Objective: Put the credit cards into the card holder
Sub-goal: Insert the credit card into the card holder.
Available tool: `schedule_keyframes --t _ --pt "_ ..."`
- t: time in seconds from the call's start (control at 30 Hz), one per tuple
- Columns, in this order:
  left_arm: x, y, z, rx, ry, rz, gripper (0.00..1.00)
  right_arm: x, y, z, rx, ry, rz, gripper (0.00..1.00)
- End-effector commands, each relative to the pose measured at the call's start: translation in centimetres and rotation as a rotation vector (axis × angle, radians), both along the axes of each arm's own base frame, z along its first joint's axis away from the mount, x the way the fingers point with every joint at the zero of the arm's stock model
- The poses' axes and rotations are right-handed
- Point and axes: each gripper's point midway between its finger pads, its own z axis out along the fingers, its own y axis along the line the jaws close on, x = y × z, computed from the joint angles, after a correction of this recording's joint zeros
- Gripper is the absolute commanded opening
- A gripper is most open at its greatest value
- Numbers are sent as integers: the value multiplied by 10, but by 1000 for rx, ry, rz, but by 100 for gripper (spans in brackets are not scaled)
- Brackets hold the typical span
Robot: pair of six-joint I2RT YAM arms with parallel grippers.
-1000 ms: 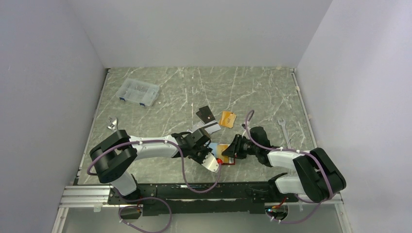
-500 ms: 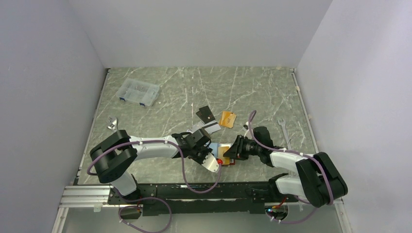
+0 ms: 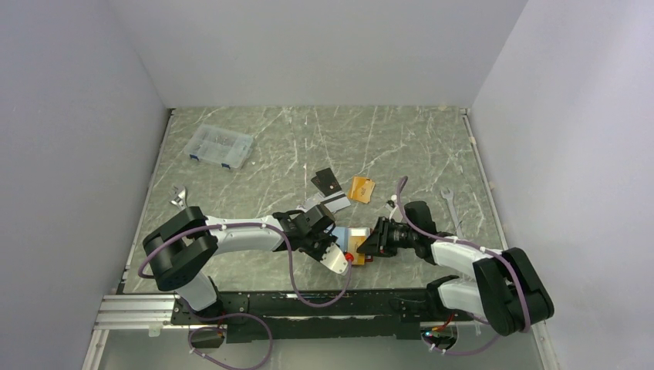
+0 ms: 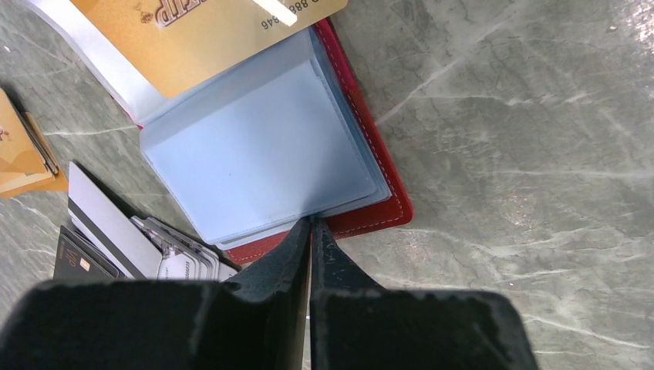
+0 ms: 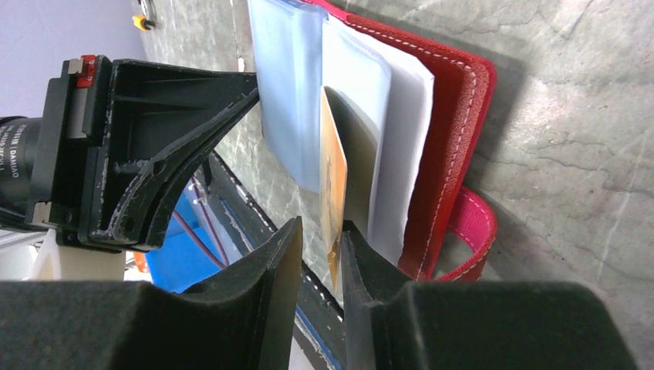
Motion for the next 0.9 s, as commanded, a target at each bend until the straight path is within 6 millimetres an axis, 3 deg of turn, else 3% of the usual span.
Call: schedule_keyframes --t 0.0,0.2,0.3,0.87 --pt "-6 3 -8 39 29 -5 9 3 1 12 15 -39 18 27" --pt "-5 3 -7 38 25 -1 9 1 1 13 20 -30 19 21" --pt "-5 3 -7 39 23 0 9 3 1 13 21 -28 15 0" --pt "-4 4 -7 39 12 2 8 37 -8 33 92 -157 -153 0"
